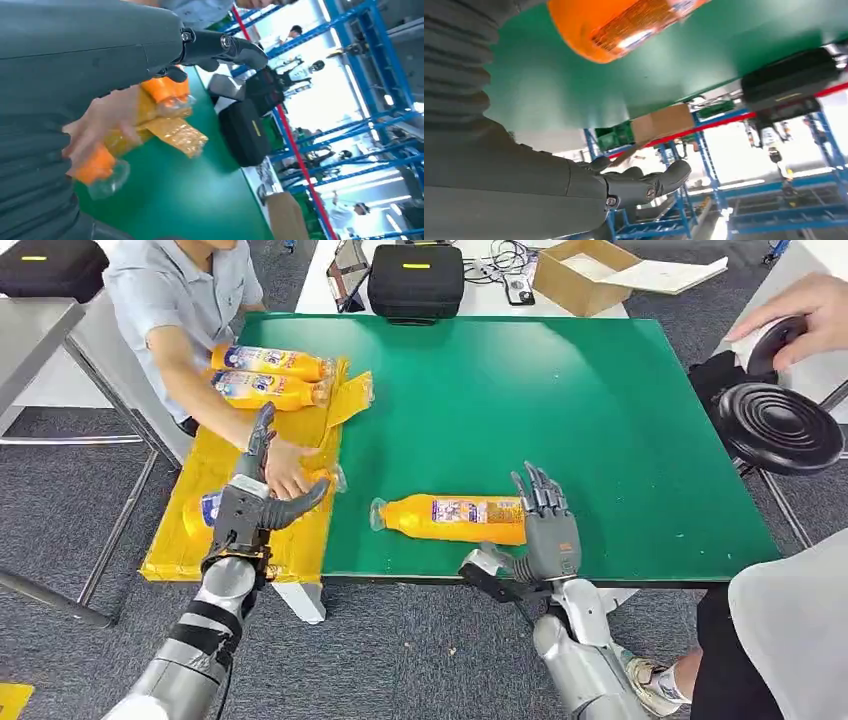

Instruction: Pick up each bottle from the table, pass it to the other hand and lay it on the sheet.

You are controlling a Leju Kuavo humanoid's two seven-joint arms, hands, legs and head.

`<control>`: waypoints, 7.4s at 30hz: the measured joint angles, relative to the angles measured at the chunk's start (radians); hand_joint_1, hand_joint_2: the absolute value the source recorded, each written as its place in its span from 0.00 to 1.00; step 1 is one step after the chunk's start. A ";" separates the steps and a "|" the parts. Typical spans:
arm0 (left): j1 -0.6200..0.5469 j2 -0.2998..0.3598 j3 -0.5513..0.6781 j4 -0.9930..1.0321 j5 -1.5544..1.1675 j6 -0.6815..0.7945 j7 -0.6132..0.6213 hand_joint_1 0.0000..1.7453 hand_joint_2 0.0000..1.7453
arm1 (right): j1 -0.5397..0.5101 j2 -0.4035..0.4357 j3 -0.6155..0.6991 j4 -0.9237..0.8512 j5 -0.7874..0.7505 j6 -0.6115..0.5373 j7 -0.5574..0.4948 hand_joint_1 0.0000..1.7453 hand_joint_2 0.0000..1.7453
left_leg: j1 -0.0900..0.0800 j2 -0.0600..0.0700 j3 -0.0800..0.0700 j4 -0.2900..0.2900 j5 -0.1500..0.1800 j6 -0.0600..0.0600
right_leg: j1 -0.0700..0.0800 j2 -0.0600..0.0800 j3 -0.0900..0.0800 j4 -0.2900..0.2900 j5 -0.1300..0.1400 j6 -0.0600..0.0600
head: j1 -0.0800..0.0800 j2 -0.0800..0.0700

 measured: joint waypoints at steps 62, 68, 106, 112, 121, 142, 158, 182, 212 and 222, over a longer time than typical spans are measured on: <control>-0.154 -0.087 -0.108 0.121 0.225 -0.176 0.072 0.00 1.00 | -0.265 -0.076 0.100 0.425 -0.079 0.327 0.149 0.00 1.00 | 0.000 0.000 0.000 0.000 0.000 0.000 | -0.001 0.000 0.000 0.000 0.000 0.000 | 0.000 0.000; -0.155 -0.093 -0.108 0.124 0.225 -0.177 0.069 0.00 1.00 | -0.275 -0.074 0.099 0.435 -0.116 0.370 0.156 0.00 1.00 | 0.000 0.000 0.000 0.000 0.000 0.000 | -0.001 0.000 0.000 0.000 0.000 0.000 | 0.000 0.000; -0.125 -0.110 -0.112 0.131 0.238 -0.176 0.037 0.00 1.00 | -0.349 -0.059 0.153 0.467 0.016 0.455 0.237 0.00 1.00 | 0.000 0.000 0.000 0.000 0.000 0.000 | -0.001 0.000 0.000 0.000 0.000 0.000 | 0.000 0.000; -0.078 -0.110 -0.113 0.107 0.236 -0.158 0.034 0.00 1.00 | -0.347 -0.058 0.158 0.470 0.013 0.479 0.237 0.00 1.00 | 0.000 0.000 0.000 0.000 0.000 0.000 | 0.000 0.000 0.000 0.000 0.000 0.000 | 0.000 0.000; -0.049 -0.109 -0.114 0.086 0.233 -0.143 0.027 0.00 1.00 | -0.342 -0.062 0.158 0.472 -0.011 0.483 0.175 0.93 1.00 | 0.000 0.000 0.001 0.000 0.000 0.000 | -0.001 0.000 0.001 0.000 0.000 0.000 | 0.000 0.000; -0.035 -0.109 -0.113 0.071 0.223 -0.127 0.016 0.00 1.00 | -0.330 -0.079 0.157 0.477 -0.019 0.472 0.159 1.00 1.00 | 0.000 0.000 0.001 0.000 0.000 0.000 | -0.001 0.000 0.001 0.000 0.000 0.000 | 0.000 0.000; -0.018 -0.106 -0.113 0.042 0.220 -0.125 0.010 0.00 1.00 | -0.316 -0.080 0.102 0.477 -0.134 0.451 0.061 1.00 1.00 | 0.000 0.000 0.001 0.000 0.000 0.000 | -0.001 0.000 0.001 0.000 0.000 0.000 | 0.000 0.000; 0.191 -0.072 0.002 -0.233 0.382 -0.204 -0.044 0.00 1.00 | 0.145 -0.093 0.024 -0.266 -0.909 0.367 -0.157 1.00 1.00 | 0.000 -0.001 -0.001 0.000 -0.001 0.000 | 0.000 0.000 0.000 0.000 -0.001 0.000 | 0.000 0.000; 0.369 -0.085 -0.142 -0.235 0.385 -0.501 0.003 0.00 1.00 | 0.362 -0.046 0.392 -0.610 -0.869 0.502 -0.157 1.00 1.00 | 0.000 0.000 -0.001 -0.001 -0.003 0.000 | 0.000 0.000 -0.001 0.000 -0.003 0.001 | 0.000 0.000; 0.342 -0.120 -0.196 -0.224 0.503 -0.576 0.029 0.00 1.00 | 0.354 -0.053 0.404 -0.639 -0.904 0.477 -0.157 1.00 1.00 | 0.000 0.000 -0.001 -0.001 -0.003 0.000 | -0.001 0.000 -0.001 -0.001 -0.002 0.001 | 0.000 0.000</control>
